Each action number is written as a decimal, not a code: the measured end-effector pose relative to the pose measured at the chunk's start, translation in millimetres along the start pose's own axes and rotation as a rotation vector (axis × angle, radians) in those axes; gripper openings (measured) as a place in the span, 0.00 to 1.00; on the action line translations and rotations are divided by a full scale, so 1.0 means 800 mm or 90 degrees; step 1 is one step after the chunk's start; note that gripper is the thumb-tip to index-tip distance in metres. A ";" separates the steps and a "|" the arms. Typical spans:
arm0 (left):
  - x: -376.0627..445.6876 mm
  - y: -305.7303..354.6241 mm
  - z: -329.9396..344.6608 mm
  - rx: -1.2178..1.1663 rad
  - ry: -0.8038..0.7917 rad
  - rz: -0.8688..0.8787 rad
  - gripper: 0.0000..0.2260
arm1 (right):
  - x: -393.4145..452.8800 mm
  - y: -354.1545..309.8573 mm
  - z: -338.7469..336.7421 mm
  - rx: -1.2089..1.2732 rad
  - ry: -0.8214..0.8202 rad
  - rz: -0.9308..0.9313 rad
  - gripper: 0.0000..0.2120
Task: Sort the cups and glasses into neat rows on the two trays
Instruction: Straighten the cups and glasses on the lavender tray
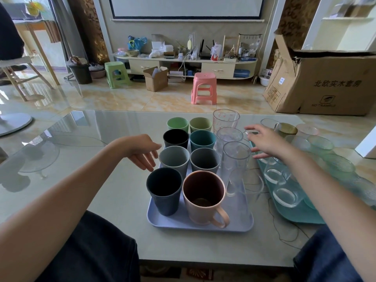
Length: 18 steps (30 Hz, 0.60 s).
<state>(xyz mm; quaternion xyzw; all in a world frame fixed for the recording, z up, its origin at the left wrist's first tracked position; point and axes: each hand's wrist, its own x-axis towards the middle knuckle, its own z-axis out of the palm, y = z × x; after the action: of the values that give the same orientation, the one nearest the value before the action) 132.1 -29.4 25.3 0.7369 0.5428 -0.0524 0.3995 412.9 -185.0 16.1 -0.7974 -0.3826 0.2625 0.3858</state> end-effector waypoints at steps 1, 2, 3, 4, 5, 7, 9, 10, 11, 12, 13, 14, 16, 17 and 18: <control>0.000 0.000 0.001 -0.006 0.001 0.004 0.17 | 0.003 0.003 0.007 0.022 -0.015 -0.003 0.15; 0.001 0.000 0.002 -0.007 0.000 0.007 0.17 | 0.006 0.005 0.014 0.030 -0.037 -0.012 0.14; 0.001 0.000 0.003 -0.004 -0.001 0.009 0.16 | 0.009 0.009 0.020 0.031 -0.063 -0.023 0.13; 0.001 0.000 0.004 0.001 -0.003 0.009 0.15 | 0.011 0.011 0.024 0.034 -0.083 -0.033 0.11; 0.002 0.000 0.004 0.006 -0.006 0.009 0.15 | 0.014 0.013 0.026 0.048 -0.093 -0.038 0.09; 0.004 0.000 0.005 0.015 -0.013 0.012 0.14 | 0.021 0.017 0.028 0.077 -0.090 -0.042 0.08; 0.007 0.001 0.006 0.020 -0.018 0.017 0.13 | 0.025 0.020 0.029 0.094 -0.081 -0.047 0.07; 0.008 0.002 0.007 0.021 -0.019 0.019 0.12 | 0.026 0.021 0.029 0.100 -0.081 -0.052 0.05; 0.009 0.003 0.008 0.021 -0.019 0.020 0.12 | 0.027 0.024 0.029 0.104 -0.084 -0.060 0.05; 0.010 0.003 0.009 0.019 -0.019 0.022 0.12 | 0.027 0.025 0.029 0.104 -0.088 -0.066 0.06; 0.011 0.004 0.009 0.018 -0.019 0.024 0.11 | 0.028 0.027 0.028 0.103 -0.089 -0.070 0.07; 0.011 0.004 0.009 0.019 -0.020 0.024 0.11 | 0.028 0.028 0.028 0.099 -0.087 -0.073 0.08; 0.011 0.003 0.010 0.023 -0.024 0.022 0.11 | 0.029 0.028 0.029 0.085 -0.077 -0.086 0.09; 0.011 0.002 0.010 0.024 -0.027 0.020 0.11 | 0.030 0.028 0.030 0.073 -0.070 -0.096 0.09; 0.010 0.002 0.009 0.027 -0.028 0.019 0.11 | 0.029 0.028 0.030 0.057 -0.064 -0.103 0.10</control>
<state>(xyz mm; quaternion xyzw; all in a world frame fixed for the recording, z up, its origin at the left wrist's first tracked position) 139.5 -28.1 16.8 0.7519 0.5215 -0.0740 0.3965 417.9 -165.1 -18.9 -0.7316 -0.4523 0.2870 0.4216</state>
